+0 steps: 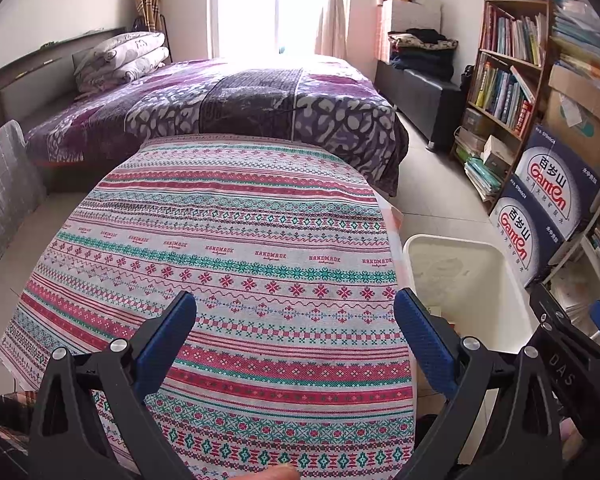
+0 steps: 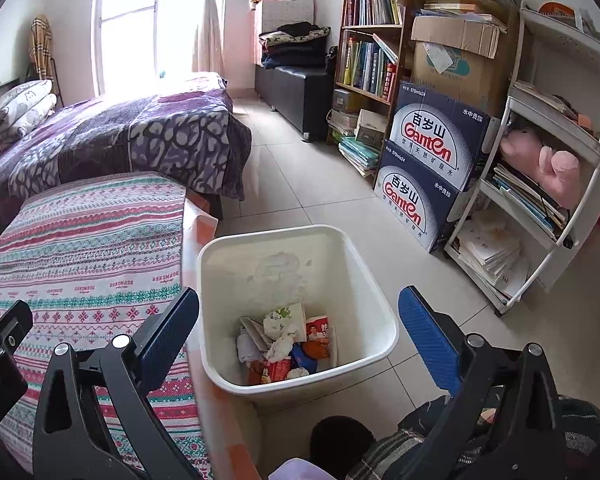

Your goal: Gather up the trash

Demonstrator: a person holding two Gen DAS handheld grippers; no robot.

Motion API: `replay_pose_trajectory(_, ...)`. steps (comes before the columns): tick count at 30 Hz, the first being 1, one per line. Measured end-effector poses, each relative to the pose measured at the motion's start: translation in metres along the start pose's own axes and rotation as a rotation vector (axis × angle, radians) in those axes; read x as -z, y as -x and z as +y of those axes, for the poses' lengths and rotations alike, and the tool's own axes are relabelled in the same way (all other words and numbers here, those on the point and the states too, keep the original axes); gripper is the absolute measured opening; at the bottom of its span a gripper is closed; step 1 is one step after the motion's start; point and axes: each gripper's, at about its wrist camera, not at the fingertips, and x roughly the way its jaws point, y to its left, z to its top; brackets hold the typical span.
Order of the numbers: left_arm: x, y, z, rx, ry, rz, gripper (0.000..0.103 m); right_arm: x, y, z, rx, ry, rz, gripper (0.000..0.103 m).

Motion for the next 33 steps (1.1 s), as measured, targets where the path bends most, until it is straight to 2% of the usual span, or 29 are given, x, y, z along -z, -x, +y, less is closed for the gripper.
replay_pose_trajectory(33,0.0007,-0.0014,-0.0015,-0.010,-0.008,-0.002,0.096,0.0074,-0.0059,0.0004,-0.002,-0.009,0.024,0.096)
